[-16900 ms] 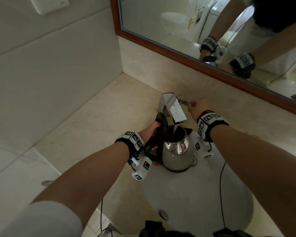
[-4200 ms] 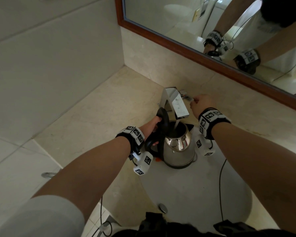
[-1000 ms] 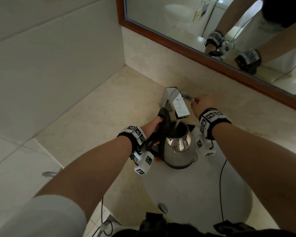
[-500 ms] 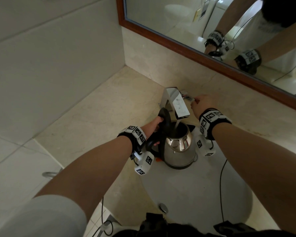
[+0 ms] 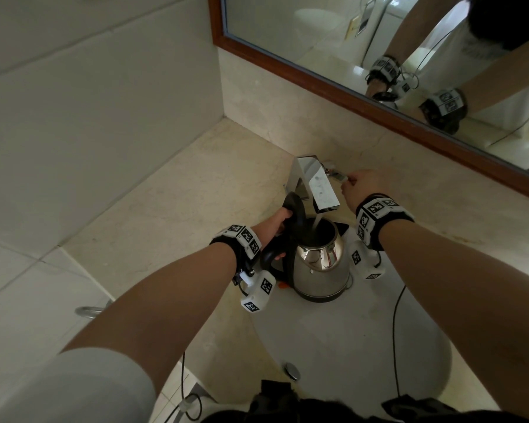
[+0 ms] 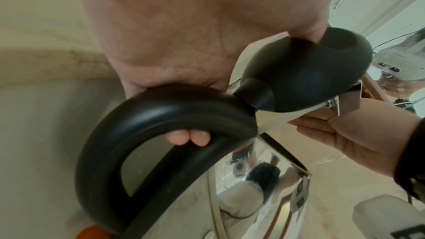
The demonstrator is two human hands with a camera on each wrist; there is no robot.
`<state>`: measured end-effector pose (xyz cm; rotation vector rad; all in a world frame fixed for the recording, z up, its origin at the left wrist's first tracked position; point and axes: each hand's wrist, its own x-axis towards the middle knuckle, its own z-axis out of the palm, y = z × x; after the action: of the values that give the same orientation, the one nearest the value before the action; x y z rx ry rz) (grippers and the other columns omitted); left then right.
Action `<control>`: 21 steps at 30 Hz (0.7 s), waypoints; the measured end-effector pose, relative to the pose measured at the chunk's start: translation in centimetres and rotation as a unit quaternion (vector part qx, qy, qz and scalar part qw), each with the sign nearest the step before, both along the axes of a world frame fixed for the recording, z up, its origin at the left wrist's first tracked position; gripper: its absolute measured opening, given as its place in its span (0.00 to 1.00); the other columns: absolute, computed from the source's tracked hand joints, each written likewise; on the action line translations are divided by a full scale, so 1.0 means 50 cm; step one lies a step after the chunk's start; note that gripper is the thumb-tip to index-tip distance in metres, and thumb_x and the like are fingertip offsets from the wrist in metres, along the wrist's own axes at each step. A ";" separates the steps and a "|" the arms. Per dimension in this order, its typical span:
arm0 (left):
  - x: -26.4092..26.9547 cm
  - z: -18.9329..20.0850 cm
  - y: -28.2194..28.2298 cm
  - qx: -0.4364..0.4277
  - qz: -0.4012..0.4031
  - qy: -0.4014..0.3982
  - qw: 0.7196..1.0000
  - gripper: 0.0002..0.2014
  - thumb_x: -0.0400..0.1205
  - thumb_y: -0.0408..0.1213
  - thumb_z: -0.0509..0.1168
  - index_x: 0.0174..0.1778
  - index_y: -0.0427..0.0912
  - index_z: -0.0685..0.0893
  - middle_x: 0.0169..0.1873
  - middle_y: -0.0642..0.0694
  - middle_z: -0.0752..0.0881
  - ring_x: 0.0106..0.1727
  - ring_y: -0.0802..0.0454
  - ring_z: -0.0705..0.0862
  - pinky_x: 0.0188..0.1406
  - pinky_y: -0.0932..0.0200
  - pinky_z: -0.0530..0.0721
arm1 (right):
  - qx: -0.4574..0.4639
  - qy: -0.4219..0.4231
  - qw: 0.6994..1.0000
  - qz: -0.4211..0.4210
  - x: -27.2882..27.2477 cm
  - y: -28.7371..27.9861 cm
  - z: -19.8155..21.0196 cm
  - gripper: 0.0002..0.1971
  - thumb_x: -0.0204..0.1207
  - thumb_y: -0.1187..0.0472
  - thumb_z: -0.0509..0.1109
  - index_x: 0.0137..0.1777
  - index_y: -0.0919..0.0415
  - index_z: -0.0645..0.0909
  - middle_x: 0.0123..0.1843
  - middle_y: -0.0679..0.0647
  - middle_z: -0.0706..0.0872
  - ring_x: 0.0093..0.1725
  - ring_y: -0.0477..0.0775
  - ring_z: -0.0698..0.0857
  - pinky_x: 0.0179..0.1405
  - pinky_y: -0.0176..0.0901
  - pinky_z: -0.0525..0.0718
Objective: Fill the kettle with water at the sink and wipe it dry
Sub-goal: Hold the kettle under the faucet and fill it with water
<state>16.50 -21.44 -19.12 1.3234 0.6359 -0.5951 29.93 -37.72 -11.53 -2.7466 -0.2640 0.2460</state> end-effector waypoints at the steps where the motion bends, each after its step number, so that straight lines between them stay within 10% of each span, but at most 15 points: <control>1: 0.000 0.000 0.000 -0.002 0.003 0.001 1.000 0.29 0.76 0.64 0.56 0.53 0.41 0.82 0.44 0.40 0.86 0.38 0.43 0.86 0.32 0.59 0.82 | -0.001 0.001 1.000 0.000 -0.001 0.000 0.001 0.14 0.82 0.62 0.62 0.55 0.66 0.87 0.51 0.65 0.89 0.51 0.65 0.87 0.50 0.49 0.84; 21: -0.004 0.007 -0.003 -0.001 -0.002 -0.003 1.000 0.31 0.72 0.65 0.57 0.52 0.40 0.83 0.43 0.40 0.87 0.38 0.42 0.86 0.34 0.57 0.83 | 0.006 0.018 1.000 -0.019 -0.011 0.008 0.013 0.14 0.82 0.60 0.62 0.53 0.66 0.88 0.49 0.65 0.90 0.50 0.66 0.87 0.55 0.56 0.87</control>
<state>16.29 -21.57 -18.75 1.3251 0.6283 -0.5941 29.36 -37.30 -10.88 -2.7297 -0.2016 0.2819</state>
